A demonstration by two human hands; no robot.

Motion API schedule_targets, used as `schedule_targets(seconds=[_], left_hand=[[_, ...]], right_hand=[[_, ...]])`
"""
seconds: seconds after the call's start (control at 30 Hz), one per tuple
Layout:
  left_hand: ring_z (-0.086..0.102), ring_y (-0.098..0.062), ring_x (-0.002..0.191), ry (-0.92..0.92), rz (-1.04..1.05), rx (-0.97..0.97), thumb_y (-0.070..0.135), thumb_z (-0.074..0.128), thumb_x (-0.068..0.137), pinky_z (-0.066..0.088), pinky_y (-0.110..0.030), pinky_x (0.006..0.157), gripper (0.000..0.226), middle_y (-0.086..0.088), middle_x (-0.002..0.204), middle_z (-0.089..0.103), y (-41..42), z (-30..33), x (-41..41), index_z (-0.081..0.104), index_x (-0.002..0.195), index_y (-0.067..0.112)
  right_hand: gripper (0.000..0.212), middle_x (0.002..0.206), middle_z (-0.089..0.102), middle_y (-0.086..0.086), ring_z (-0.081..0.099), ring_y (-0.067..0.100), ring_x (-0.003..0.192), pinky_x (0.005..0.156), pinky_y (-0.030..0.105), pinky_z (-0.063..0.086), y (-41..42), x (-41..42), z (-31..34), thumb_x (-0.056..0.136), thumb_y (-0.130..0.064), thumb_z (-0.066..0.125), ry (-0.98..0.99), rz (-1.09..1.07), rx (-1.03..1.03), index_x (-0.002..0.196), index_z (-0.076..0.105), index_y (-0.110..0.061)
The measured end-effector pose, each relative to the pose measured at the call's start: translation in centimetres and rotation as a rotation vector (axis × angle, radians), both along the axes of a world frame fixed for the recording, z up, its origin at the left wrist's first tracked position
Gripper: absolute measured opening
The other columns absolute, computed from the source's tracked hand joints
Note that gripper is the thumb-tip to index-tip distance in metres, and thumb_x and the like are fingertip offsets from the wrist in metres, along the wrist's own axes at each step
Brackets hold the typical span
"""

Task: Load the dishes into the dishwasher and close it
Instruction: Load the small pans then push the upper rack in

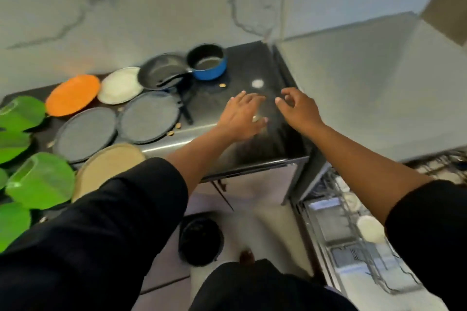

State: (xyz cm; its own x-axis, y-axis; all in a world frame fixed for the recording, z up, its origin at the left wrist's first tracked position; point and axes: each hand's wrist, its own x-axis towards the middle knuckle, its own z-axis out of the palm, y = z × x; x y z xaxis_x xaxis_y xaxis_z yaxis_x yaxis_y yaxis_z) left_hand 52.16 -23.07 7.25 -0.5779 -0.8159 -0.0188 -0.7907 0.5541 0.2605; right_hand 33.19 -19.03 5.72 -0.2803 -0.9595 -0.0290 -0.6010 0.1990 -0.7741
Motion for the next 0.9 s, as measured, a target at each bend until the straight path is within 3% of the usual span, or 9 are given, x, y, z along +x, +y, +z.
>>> schedule_targets(seconds=[0.17, 0.3, 0.43, 0.57, 0.7, 0.8, 0.9], left_hand=[[0.01, -0.029, 0.159, -0.019, 0.31, 0.07, 0.048, 0.055, 0.1, 0.014, -0.048, 0.128, 0.072, -0.006, 0.169, 0.023, -1.4, -1.0, 12.1, 0.028, 0.161, 0.022], [0.025, -0.03, 0.153, 0.124, 0.448, 0.031, 0.042, 0.058, 0.098, 0.019, -0.044, 0.126, 0.067, -0.009, 0.163, 0.033, -1.8, -2.0, 17.5, 0.034, 0.157, 0.019], [0.032, -0.03, 0.147, 0.332, 0.602, 0.08, 0.038, 0.059, 0.099, 0.026, -0.043, 0.122, 0.063, -0.008, 0.16, 0.036, -3.5, -3.4, 19.6, 0.036, 0.155, 0.021], [0.038, -0.027, 0.145, 0.564, 0.73, 0.136, 0.038, 0.061, 0.098, 0.033, -0.045, 0.119, 0.063, -0.006, 0.158, 0.04, -6.3, -4.6, 19.8, 0.037, 0.154, 0.022], [0.05, -0.023, 0.134, 0.76, 0.831, 0.244, 0.041, 0.062, 0.096, 0.046, -0.043, 0.107, 0.062, -0.003, 0.152, 0.046, -9.1, -5.1, 19.3, 0.04, 0.151, 0.023], [0.051, -0.019, 0.132, 0.844, 0.855, 0.293, 0.041, 0.064, 0.094, 0.04, -0.031, 0.097, 0.063, -0.002, 0.148, 0.05, -10.8, -5.8, 18.9, 0.041, 0.15, 0.023], [0.051, -0.02, 0.133, 0.877, 0.868, 0.331, 0.038, 0.064, 0.095, 0.039, -0.03, 0.096, 0.062, -0.004, 0.149, 0.051, -12.2, -6.7, 18.6, 0.041, 0.15, 0.022]], right_hand=[[0.047, 0.133, 0.067, 0.009, 0.062, 0.026, 0.125, 0.102, 0.036, 0.045, -3.5, 9.0, -0.7, 0.097, -0.047, 0.063, -0.003, 0.181, 0.072, 0.137, 0.061, -0.023], [0.047, 0.132, 0.065, 0.006, 0.061, 0.024, 0.123, 0.1, 0.036, 0.047, -5.8, 13.4, -1.1, 0.098, -0.049, 0.06, -0.03, 0.257, 0.138, 0.139, 0.058, -0.025], [0.043, 0.114, 0.065, -0.004, 0.063, 0.018, 0.111, 0.089, 0.032, 0.047, -8.4, 16.6, -1.2, 0.099, -0.047, 0.06, -0.135, 0.245, 0.188, 0.136, 0.06, -0.026], [0.036, 0.127, 0.065, 0.005, 0.066, 0.024, 0.112, 0.098, 0.044, 0.057, -11.2, 19.1, -0.2, 0.102, -0.039, 0.061, -0.379, 0.131, 0.285, 0.132, 0.061, -0.02], [0.034, 0.124, 0.068, 0.012, 0.07, 0.026, 0.109, 0.092, 0.04, 0.06, -14.5, 21.2, 1.4, 0.106, -0.033, 0.057, -0.643, 0.041, 0.371, 0.134, 0.057, -0.015], [0.041, 0.125, 0.069, 0.015, 0.07, 0.027, 0.107, 0.088, 0.039, 0.06, -17.6, 22.6, 1.4, 0.106, -0.031, 0.057, -0.765, -0.01, 0.404, 0.142, 0.053, -0.011], [0.047, 0.125, 0.067, 0.017, 0.07, 0.029, 0.107, 0.088, 0.04, 0.06, -20.5, 23.6, 0.4, 0.105, -0.029, 0.058, -0.875, -0.049, 0.453, 0.147, 0.048, -0.009]])
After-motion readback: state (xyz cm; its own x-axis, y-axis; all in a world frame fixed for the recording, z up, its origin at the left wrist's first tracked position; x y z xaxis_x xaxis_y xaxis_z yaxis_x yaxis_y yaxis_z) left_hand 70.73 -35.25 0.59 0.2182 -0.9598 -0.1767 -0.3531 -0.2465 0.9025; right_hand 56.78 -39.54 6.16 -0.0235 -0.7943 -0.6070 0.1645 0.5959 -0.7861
